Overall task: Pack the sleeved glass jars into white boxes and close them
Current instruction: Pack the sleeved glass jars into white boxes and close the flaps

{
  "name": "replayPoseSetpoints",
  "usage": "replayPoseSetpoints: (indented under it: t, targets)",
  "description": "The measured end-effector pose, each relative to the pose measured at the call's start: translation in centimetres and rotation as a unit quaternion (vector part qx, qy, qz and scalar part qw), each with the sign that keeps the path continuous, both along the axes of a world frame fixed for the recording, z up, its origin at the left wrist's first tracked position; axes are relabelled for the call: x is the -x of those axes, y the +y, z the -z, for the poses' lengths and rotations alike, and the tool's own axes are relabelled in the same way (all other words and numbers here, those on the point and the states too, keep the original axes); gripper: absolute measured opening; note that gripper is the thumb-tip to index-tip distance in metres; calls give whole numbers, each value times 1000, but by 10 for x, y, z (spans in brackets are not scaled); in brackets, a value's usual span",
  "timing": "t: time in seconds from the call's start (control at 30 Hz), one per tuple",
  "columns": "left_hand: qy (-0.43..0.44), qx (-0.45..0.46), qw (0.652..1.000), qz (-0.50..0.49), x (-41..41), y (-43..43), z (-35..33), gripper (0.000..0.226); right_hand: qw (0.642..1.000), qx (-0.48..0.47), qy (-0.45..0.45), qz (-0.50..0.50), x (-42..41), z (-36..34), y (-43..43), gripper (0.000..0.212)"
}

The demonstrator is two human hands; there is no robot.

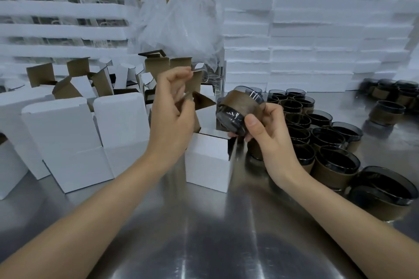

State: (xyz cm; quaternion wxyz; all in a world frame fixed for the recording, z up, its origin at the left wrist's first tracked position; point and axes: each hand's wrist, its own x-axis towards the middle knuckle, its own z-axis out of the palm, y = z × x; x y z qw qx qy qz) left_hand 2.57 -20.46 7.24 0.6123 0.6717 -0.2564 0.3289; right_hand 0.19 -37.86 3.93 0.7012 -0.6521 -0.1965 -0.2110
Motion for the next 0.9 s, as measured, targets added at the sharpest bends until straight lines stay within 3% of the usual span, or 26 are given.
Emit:
replayPoseSetpoints:
  t: [0.1, 0.2, 0.33, 0.43, 0.57, 0.77, 0.9]
  targets:
    - [82, 51, 994, -49, -6, -1, 9, 33, 1000, 2, -11, -17, 1, -3, -2, 31]
    - [159, 25, 983, -88, -11, -1, 16, 39, 998, 47, -34, -5, 5, -3, -3, 44]
    - [285, 33, 958, -26, -13, -3, 18, 43, 992, 83, -91, -23, 12, -1, 3, 58]
    - [280, 20, 959, -32, -15, -4, 19, 31, 985, 115, -125, -44, 13, 1, 5, 55]
    - [337, 11, 942, -1, -17, -1, 16, 48, 969, 193, -147, 45, 13, 1, 3, 51]
    - [347, 54, 935, 48, -18, 3, 13, 25, 952, 239, -103, 161, 9, -2, -6, 39]
    - [358, 23, 931, 61, -17, 1, 11, 18, 943, 296, -54, 141, 8, -1, -5, 36]
